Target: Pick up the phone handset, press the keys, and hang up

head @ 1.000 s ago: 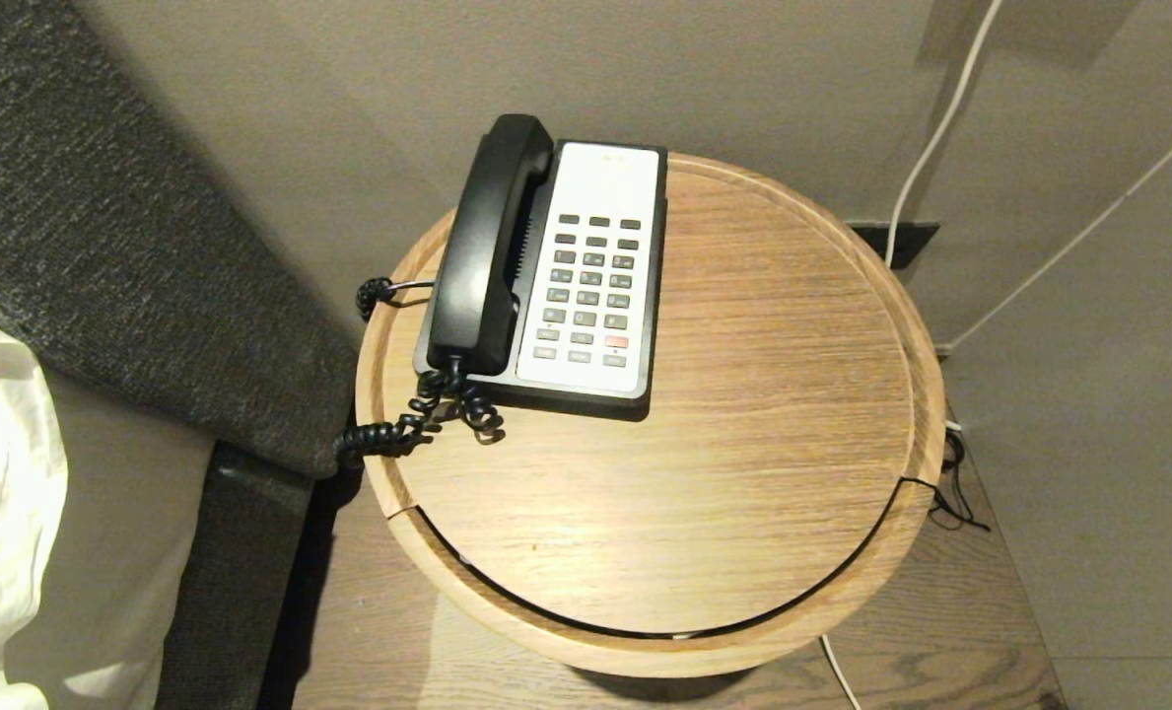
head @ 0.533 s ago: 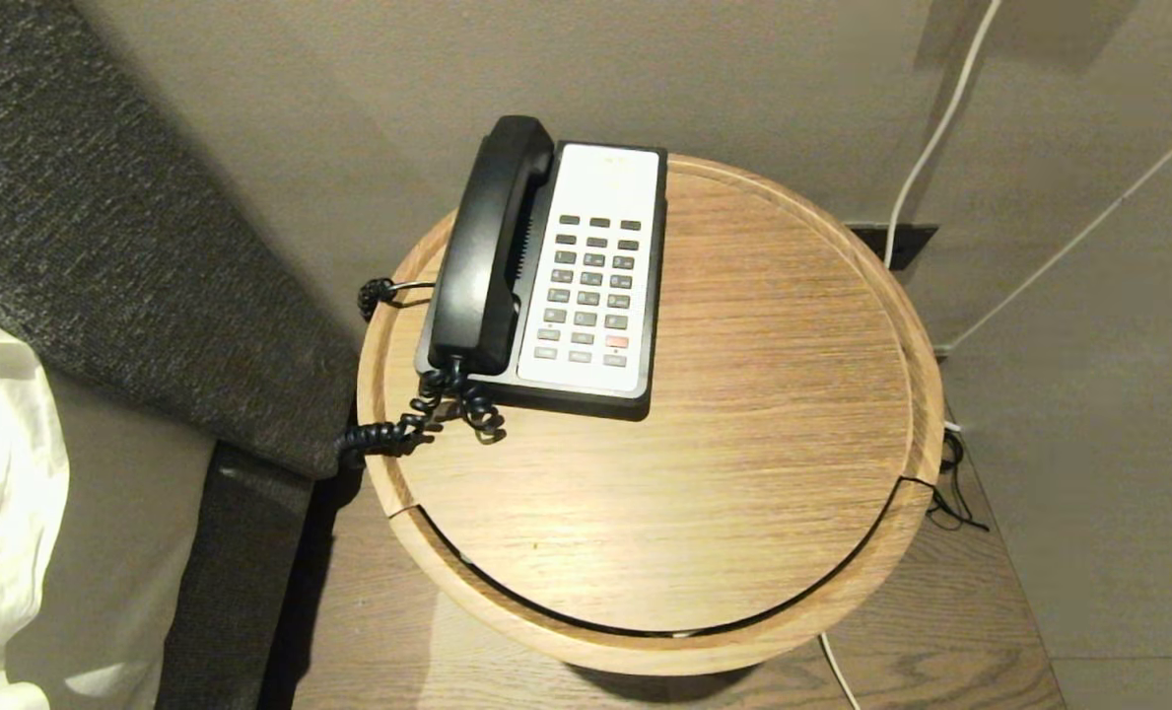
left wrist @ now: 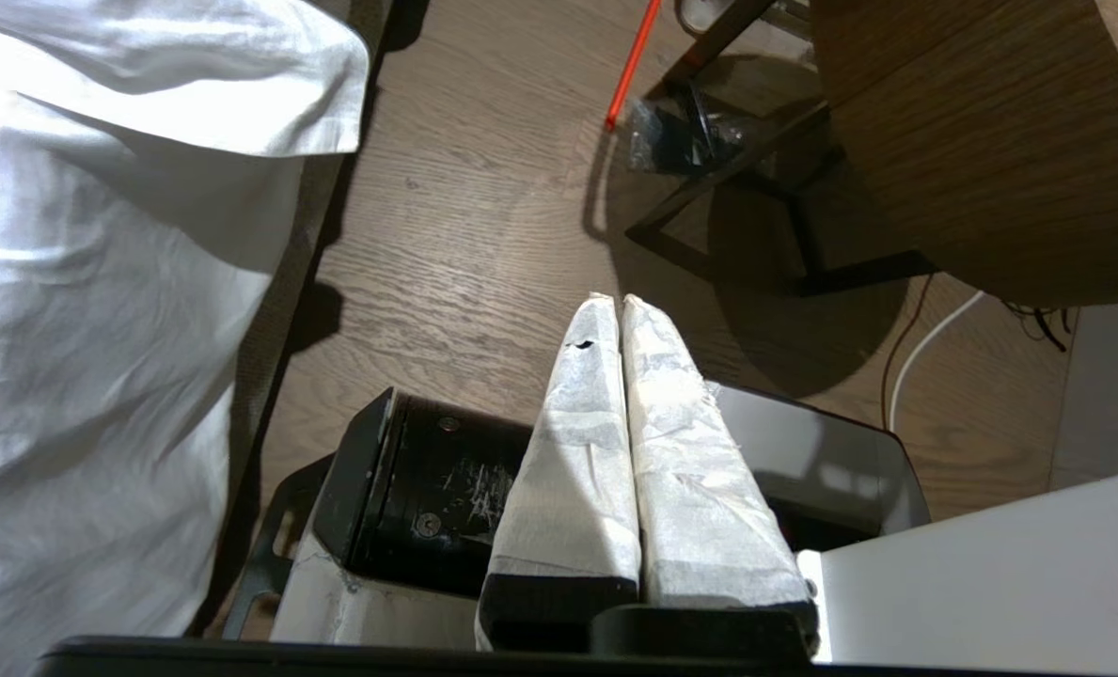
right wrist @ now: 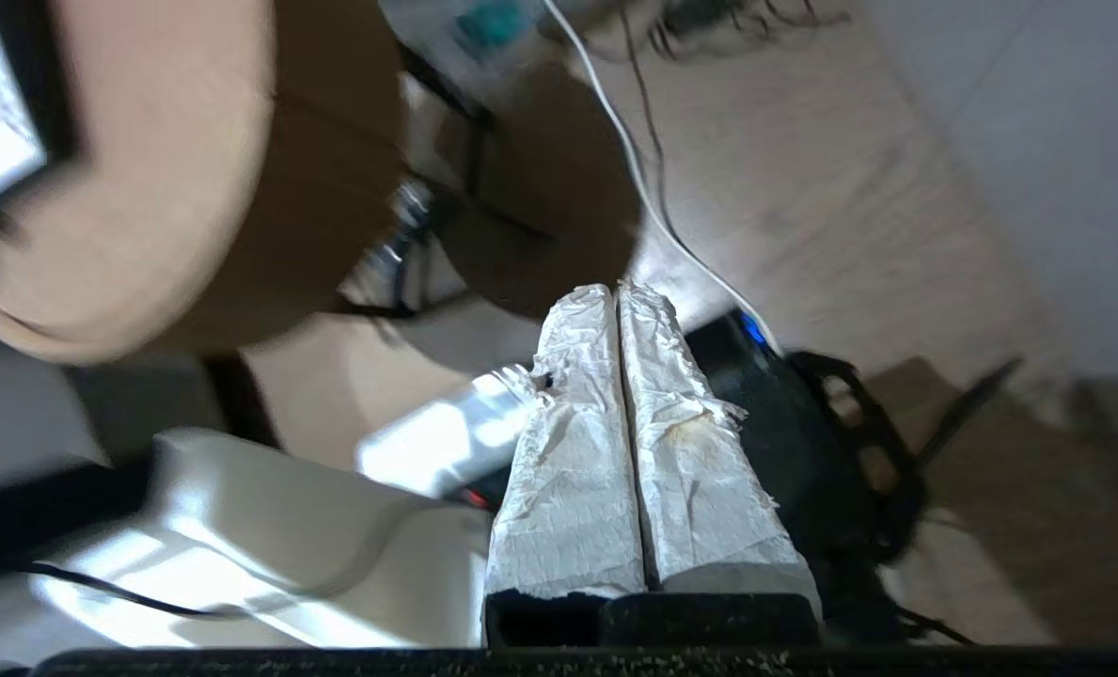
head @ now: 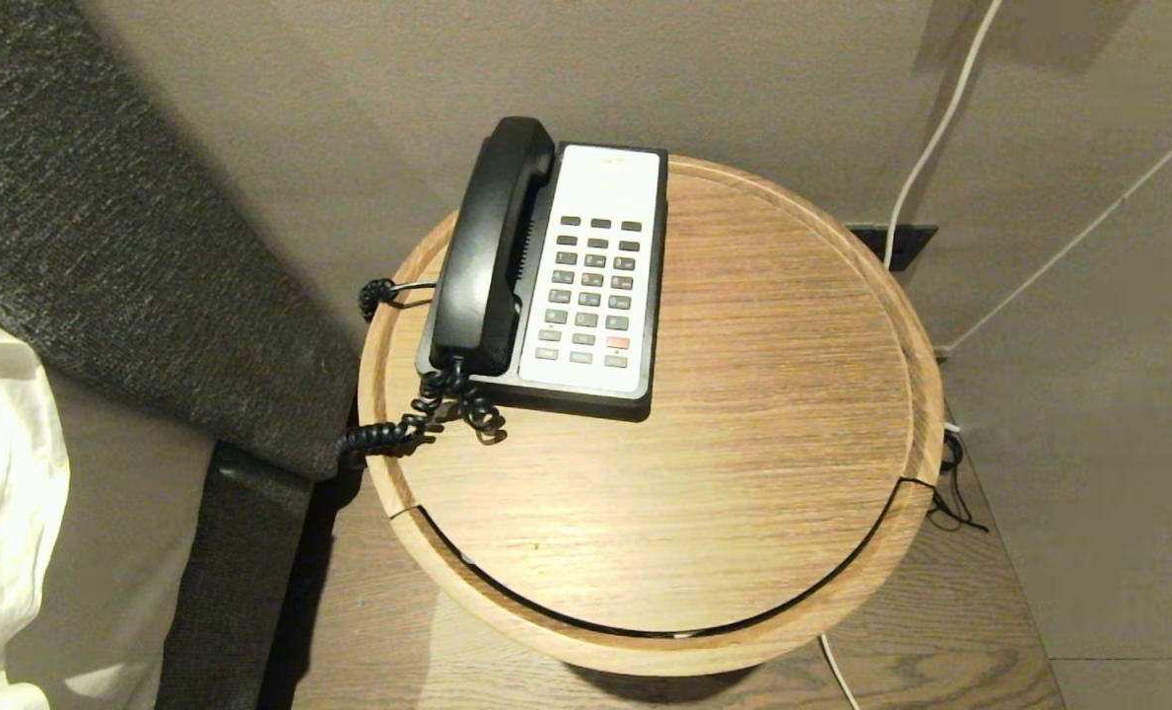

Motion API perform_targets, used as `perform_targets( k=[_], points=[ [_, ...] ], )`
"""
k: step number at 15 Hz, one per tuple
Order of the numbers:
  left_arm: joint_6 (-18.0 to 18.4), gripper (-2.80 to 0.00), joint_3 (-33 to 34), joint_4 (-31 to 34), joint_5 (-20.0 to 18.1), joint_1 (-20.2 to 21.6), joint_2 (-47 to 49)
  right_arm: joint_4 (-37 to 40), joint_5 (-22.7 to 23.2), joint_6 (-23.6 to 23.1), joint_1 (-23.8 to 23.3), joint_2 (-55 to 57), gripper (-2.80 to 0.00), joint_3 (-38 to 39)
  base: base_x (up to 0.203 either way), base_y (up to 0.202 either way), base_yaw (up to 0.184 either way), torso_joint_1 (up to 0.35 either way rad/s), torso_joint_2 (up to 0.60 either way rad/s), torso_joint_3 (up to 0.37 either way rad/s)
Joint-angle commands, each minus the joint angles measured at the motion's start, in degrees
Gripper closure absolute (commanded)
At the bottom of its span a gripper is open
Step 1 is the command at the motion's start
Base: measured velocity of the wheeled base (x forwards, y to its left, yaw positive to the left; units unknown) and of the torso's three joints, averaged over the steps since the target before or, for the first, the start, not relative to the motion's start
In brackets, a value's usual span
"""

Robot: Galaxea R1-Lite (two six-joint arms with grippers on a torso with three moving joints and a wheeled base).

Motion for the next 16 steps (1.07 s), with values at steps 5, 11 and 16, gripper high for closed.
perform_targets(
  k=[5,11,16],
  points=[
    [5.2,0.00,16.7,-20.3,0.8,0.0,-0.1,-9.6,-0.3,-12.6,-0.8,-11.5,0.00,27.4,0.000,0.000,0.000,0.000,0.00,0.000],
    [15.9,0.00,38.4,-50.4,6.4,0.0,-0.1,-63.2,-3.3,-27.4,-0.8,-12.2,0.00,69.6,0.000,0.000,0.000,0.000,0.00,0.000],
    [16.6,0.00,37.9,-48.5,4.9,0.0,0.0,-88.6,3.5,-34.9,-0.8,-12.7,0.00,82.4,0.000,0.000,0.000,0.000,0.00,0.000]
  ],
)
